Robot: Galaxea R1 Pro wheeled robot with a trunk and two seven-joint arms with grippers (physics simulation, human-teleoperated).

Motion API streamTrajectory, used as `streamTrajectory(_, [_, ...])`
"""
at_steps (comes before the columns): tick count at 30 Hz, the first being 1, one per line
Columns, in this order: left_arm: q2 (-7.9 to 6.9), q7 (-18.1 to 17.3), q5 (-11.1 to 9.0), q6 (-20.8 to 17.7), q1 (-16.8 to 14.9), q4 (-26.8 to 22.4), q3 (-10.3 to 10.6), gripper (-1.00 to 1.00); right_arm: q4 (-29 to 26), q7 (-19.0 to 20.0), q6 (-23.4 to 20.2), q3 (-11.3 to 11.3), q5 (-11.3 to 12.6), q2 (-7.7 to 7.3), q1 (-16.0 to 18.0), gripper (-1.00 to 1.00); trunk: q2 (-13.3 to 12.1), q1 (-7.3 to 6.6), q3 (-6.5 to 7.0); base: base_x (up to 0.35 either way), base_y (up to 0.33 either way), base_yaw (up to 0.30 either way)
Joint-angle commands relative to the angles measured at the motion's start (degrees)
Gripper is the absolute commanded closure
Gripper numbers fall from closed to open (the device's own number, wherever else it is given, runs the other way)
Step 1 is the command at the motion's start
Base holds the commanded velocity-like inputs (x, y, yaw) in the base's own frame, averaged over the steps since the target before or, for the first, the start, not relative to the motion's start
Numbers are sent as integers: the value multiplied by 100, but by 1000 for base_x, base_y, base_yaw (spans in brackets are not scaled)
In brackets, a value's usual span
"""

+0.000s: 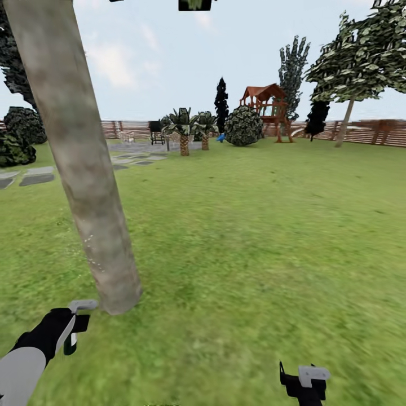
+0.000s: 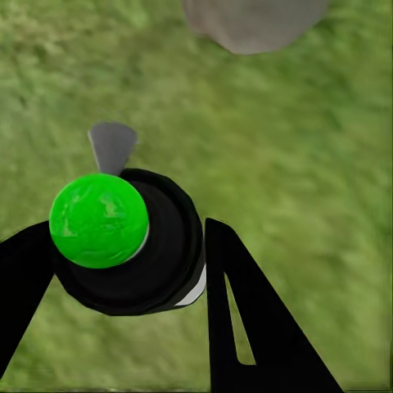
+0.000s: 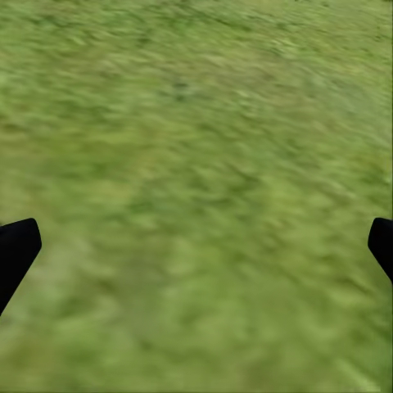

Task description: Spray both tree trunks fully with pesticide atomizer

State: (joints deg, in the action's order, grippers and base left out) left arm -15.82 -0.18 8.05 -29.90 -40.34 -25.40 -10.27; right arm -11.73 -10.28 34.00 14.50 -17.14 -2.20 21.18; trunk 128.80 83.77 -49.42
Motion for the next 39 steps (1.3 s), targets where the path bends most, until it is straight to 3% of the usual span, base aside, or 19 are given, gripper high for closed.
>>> streamTrajectory(1, [0, 0, 3, 1, 0, 0, 0, 100, -1, 0, -1, 0, 0, 0, 0, -100, 0, 0, 0, 41, -272, 277])
streamTrajectory(19, [0, 0, 3, -5, -3, 0, -1, 100, -3, 0, 1, 0, 0, 3, 0, -100, 0, 0, 0, 151, -253, 45])
streamTrajectory(33, [0, 0, 3, -7, -2, 0, -1, 100, -2, 0, 2, 0, 0, 0, 0, -100, 0, 0, 0, 189, -232, 257])
streamTrajectory(39, [0, 0, -5, -6, 0, 0, -1, 100, -4, 0, 1, 0, 0, 0, 0, -100, 0, 0, 0, 234, -199, 51])
